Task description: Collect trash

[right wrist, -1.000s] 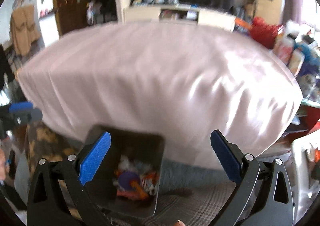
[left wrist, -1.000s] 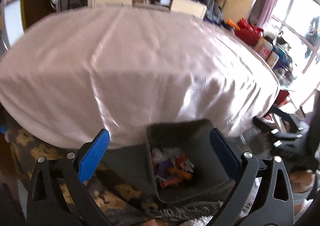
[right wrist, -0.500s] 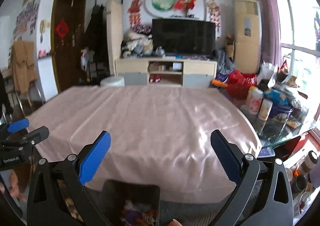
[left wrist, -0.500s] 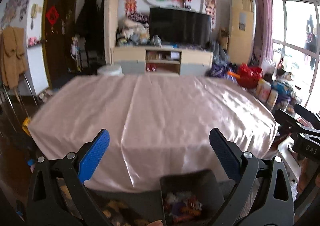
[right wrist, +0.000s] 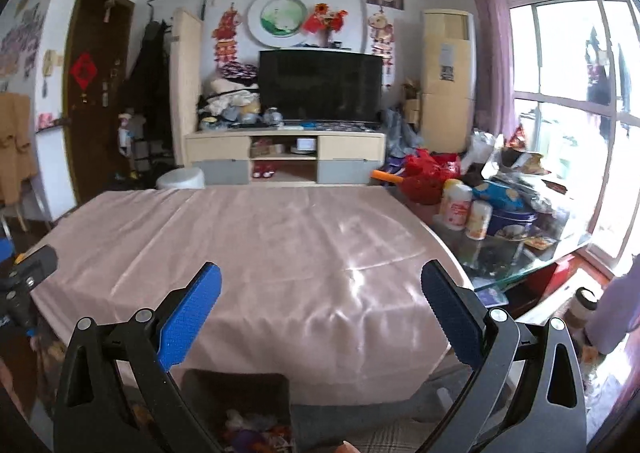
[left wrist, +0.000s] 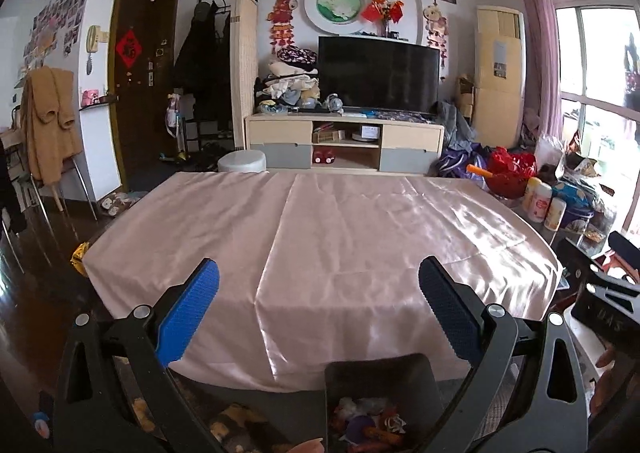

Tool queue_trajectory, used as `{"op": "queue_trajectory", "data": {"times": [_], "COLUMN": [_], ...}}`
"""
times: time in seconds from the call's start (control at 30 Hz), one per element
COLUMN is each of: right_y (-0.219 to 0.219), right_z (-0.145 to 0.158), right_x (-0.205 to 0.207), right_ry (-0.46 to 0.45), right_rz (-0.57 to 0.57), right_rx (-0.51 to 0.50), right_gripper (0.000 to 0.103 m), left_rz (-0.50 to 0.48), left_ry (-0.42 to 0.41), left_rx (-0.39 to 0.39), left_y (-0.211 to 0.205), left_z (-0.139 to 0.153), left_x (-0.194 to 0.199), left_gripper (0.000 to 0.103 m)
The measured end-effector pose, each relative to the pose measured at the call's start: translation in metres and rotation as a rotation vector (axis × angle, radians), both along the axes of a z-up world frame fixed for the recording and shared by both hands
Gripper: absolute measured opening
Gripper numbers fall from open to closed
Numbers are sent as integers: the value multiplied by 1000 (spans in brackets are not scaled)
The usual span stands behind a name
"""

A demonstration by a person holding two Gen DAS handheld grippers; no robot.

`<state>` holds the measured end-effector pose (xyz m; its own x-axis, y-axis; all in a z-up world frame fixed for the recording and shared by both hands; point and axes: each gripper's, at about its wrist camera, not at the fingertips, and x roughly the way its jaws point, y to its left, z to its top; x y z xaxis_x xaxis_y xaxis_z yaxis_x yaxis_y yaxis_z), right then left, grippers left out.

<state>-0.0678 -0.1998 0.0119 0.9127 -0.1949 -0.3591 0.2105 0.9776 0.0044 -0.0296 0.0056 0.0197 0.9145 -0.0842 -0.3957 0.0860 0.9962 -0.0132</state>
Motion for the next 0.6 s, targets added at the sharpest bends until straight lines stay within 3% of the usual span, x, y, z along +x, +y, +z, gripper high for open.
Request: {"op": "queue_trajectory", "data": {"times": [0.6], "right_y": [0], "right_z": [7], "right_x": [-10], "right_ry": [-36], "right_rz": [-15], "right_rx": [28], "right_gripper": [100], "left_rz": [-38], "left_ry": [-17], "left_rx": [2], "left_y": [-6], "left_z": [4], "left_x": [-7], "left_gripper": [95]}}
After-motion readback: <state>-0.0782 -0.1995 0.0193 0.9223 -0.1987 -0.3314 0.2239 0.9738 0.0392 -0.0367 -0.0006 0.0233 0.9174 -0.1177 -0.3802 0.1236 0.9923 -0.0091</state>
